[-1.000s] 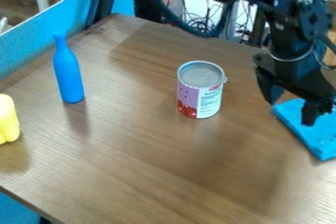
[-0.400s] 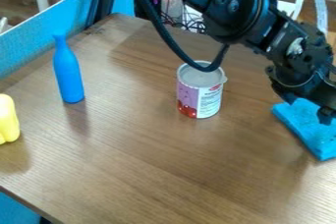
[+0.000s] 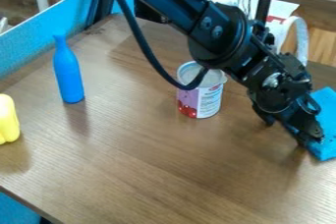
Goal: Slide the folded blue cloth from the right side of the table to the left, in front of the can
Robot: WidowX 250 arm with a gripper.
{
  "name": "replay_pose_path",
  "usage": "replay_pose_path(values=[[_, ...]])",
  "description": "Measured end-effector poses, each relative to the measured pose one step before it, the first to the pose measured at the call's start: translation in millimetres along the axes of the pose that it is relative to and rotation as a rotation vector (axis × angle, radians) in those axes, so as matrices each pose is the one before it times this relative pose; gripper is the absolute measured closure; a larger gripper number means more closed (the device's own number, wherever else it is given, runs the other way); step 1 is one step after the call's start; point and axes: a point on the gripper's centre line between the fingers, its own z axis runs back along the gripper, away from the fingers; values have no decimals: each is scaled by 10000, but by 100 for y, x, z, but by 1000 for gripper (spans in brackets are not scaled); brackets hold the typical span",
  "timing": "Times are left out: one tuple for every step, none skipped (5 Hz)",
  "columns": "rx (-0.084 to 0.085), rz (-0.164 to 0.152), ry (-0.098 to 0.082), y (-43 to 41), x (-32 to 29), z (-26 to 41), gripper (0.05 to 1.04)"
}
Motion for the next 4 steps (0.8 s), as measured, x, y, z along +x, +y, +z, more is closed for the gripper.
replay_pose_path(values=[[108,265,294,1309,-1676,1332,83],[254,471,379,2278,-2211,2241,83],[-123,-58,-228,467,-139,2015,83],[-299,189,-343,-558,2227,738,83]])
